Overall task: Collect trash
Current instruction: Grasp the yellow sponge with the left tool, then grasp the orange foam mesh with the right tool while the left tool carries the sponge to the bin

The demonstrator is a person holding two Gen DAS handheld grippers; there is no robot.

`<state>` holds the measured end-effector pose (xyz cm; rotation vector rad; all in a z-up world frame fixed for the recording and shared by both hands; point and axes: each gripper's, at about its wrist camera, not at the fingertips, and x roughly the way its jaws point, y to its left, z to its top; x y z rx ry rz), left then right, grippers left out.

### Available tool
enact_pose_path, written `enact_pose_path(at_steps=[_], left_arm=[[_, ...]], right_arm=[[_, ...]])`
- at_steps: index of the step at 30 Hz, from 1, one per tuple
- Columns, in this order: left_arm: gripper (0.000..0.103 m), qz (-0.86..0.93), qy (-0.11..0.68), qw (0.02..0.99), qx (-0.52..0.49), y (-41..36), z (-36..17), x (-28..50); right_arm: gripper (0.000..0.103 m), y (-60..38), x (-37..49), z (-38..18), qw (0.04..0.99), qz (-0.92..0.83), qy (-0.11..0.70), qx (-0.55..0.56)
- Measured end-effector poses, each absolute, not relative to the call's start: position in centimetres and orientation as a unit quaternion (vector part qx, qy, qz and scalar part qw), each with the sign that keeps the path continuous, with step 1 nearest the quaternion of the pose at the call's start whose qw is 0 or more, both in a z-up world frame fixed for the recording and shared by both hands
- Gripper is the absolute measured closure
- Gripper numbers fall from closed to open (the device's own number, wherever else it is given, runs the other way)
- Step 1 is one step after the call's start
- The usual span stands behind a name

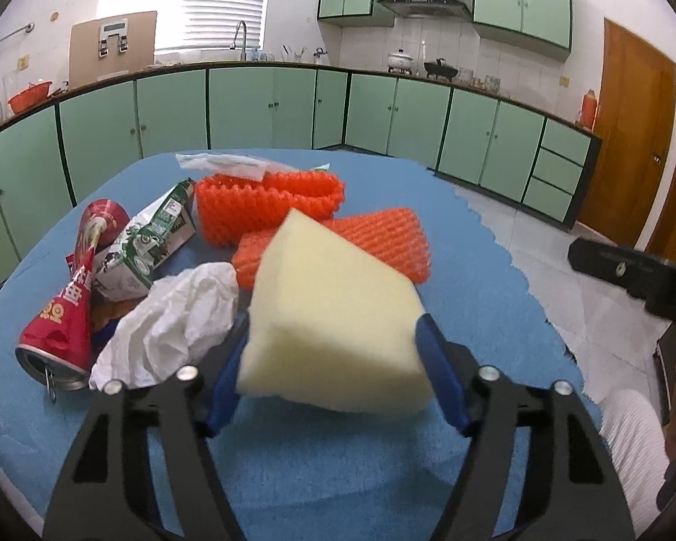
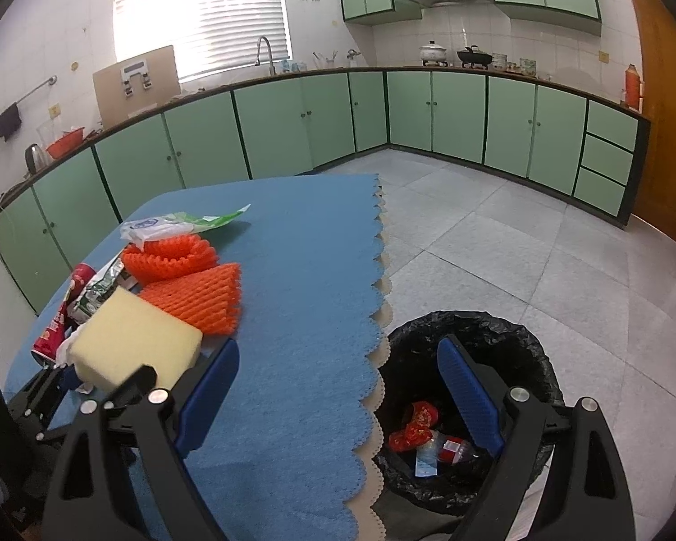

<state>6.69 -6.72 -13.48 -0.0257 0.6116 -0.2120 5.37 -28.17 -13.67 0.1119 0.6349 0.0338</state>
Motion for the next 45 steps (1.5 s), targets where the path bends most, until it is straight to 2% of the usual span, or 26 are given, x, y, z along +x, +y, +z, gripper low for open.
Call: enact_pose_path(at_steps=[8, 13, 18, 29, 39, 42, 45], left_arm=[[0.054, -0.119, 0.291, 0.949, -0.029, -6.0, -12.8, 6.6], [0.059, -0.127, 0.260, 0.957, -0.028, -5.9, -11.5, 5.9], [0.059, -0.113, 0.239, 0.964, -0.019, -5.5, -10.3, 5.9], [0.059, -0.047, 0.242, 0.969, -0.008, -2.8, -9.2, 8.1], [0.059, -0.028, 0.244, 0.969, -0.023, -0.8, -8.9, 10.4], [0.059, -0.025, 0.245, 0.969, -0.024, 0.0, -9.3, 10.4], [0.059, -0.024, 0.247, 0.969, -0.022, 0.1, -9.6, 10.5]], right_arm=[[0.015, -27.7, 5.3, -13.7, 0.949, 0.021, 0.312, 0.045], [0.015, -27.8, 5.4, -13.5, 0.949, 0.021, 0.310, 0.048], [0.016, -27.5, 5.7, -13.2, 0.950, 0.029, 0.306, 0.052], [0.023, -23.8, 8.8, -12.7, 0.952, 0.060, 0.293, 0.055], [0.031, -20.5, 12.2, -15.0, 0.946, 0.078, 0.314, 0.033], [0.040, -20.1, 13.2, -15.9, 0.939, 0.086, 0.332, 0.031], [0.059, -19.8, 13.8, -16.7, 0.929, 0.099, 0.355, 0.036]])
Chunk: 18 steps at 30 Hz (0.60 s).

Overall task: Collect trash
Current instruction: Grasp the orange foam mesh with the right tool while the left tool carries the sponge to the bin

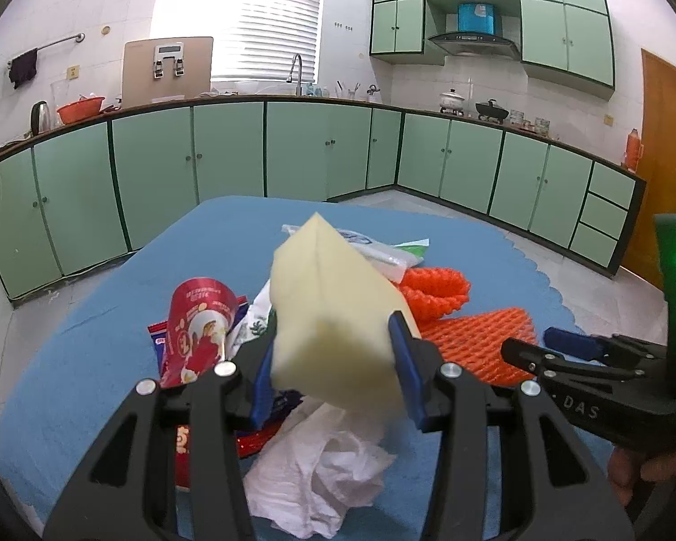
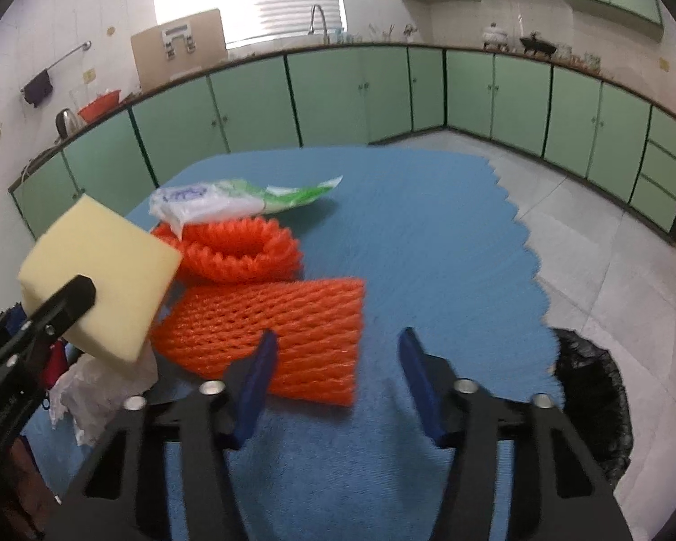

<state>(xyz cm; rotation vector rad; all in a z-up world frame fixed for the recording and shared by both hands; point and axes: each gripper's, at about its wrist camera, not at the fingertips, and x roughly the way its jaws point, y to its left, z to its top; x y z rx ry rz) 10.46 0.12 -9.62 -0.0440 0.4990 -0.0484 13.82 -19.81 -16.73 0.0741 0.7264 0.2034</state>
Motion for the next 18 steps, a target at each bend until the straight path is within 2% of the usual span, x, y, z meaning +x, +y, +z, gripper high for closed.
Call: enact_pose_path(at_steps=[2, 5, 18], left_arm=[[0.059, -0.025, 0.247, 0.969, -0.020, 0.1, -9.7, 10.5], [0.059, -0.024, 0.244, 0.969, -0.017, -0.1, -9.7, 10.4], [0.059, -0.050, 0.225, 0.973, -0.018, -2.1, -8.2, 9.1]], right_arm=[[0.079, -19.6, 14.0, -17.2, 0.922, 0.112, 0.369, 0.038], [0.092, -19.4, 13.7, -17.5, 0.920, 0.118, 0.372, 0.032], [0.095, -22.6, 10.1, -13.3, 0.941, 0.098, 0.321, 0.033]])
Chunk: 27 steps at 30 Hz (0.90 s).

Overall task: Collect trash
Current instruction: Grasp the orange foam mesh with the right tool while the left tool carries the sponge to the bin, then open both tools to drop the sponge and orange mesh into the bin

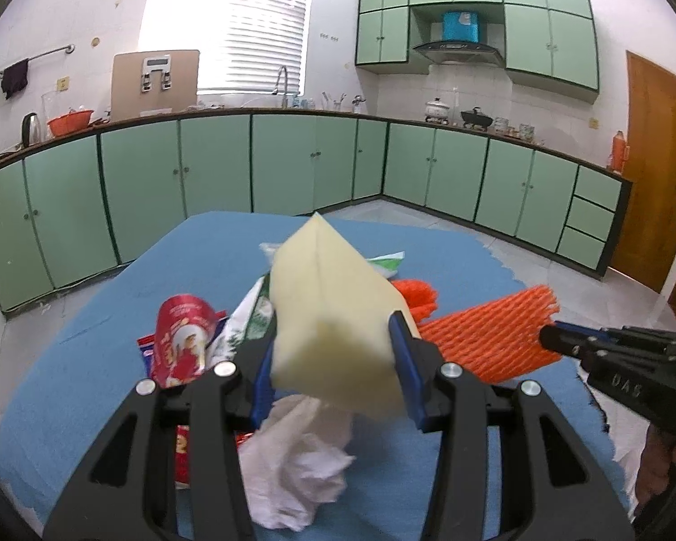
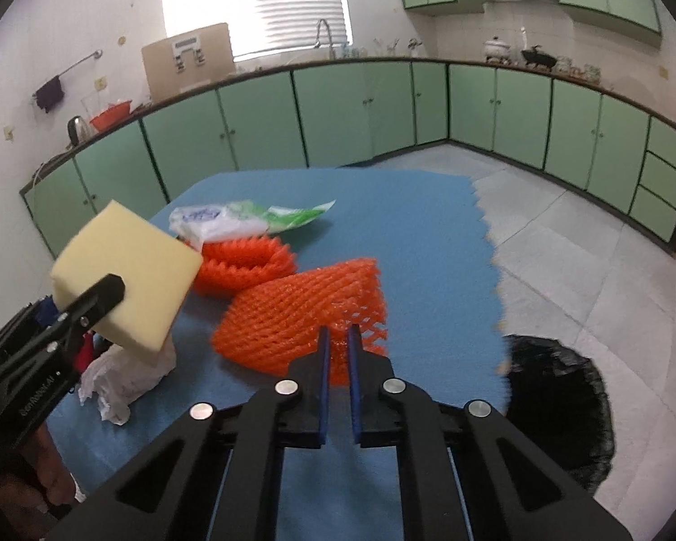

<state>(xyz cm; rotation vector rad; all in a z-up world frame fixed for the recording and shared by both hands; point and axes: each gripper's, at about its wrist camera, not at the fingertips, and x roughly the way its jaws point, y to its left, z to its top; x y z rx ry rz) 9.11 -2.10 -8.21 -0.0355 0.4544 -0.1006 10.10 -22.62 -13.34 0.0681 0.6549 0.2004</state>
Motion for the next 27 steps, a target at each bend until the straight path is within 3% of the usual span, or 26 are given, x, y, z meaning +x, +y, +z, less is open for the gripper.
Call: enact_pose_path(at_steps=[15, 27], left_arm=[[0.059, -0.163, 0.195, 0.967, -0.010, -12.1, -6.1, 9.7], [0.059, -0.252, 0.217, 0.943, 0.008, -24.2, -9.3, 11.5]], right_arm=[[0.096, -32.9, 6.8, -9.0, 0.961, -0.012, 0.271, 0.057], [0.096, -41.8, 5.8, -11.9, 0.943, -0.110, 0.303, 0.085]])
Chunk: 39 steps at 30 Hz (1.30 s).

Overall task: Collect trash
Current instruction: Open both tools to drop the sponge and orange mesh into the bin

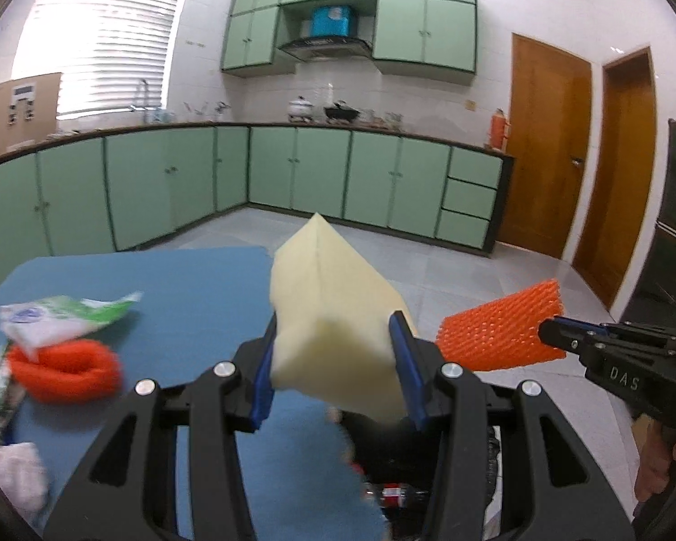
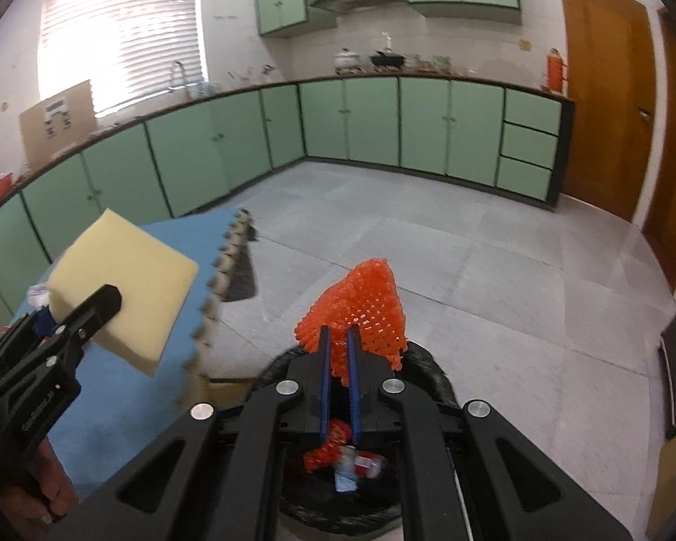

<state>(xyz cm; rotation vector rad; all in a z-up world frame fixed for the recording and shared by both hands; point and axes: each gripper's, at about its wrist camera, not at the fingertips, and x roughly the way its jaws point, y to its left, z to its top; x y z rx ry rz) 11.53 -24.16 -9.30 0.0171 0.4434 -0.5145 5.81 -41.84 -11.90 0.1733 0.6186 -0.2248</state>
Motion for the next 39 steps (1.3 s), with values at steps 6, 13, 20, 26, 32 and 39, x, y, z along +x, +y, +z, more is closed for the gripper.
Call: enact_pose_path(at_steps=[6, 13, 20, 26, 32, 39], left_arm=[[0.053, -0.271, 0.248, 0.930, 0.031, -28.6, -11.6, 13.2], [0.039, -0.285, 0.260, 0.922, 0.037, -30.0, -12.8, 14.2], [0.039, -0.275, 0.263, 0.924, 0.031, -29.3, -13.1, 14.4], [0.036, -0.257, 0.263, 0.929, 0.031, -28.1, -12.6, 14.6], [0.030, -0.233, 0.263, 0.936, 0.028, -24.9, -12.0, 14.5], [0.023, -0.176, 0.258, 0.950, 0.019, -18.0, -10.1, 13.6]], right_arm=[[0.096, -44.9, 5.8, -13.5, 0.934, -0.131, 0.315, 0.102], [0.096, -46.2, 6.4, -15.1, 0.928, -0.137, 0.327, 0.117], [0.090, -46.3, 7.6, -15.9, 0.925, -0.129, 0.340, 0.116], [0.061, -45.5, 7.5, -15.7, 0.929, -0.130, 0.330, 0.103], [0.039, -44.3, 7.2, -14.2, 0.936, -0.129, 0.312, 0.099], [0.010, -40.7, 7.0, -12.0, 0.949, -0.131, 0.275, 0.082]])
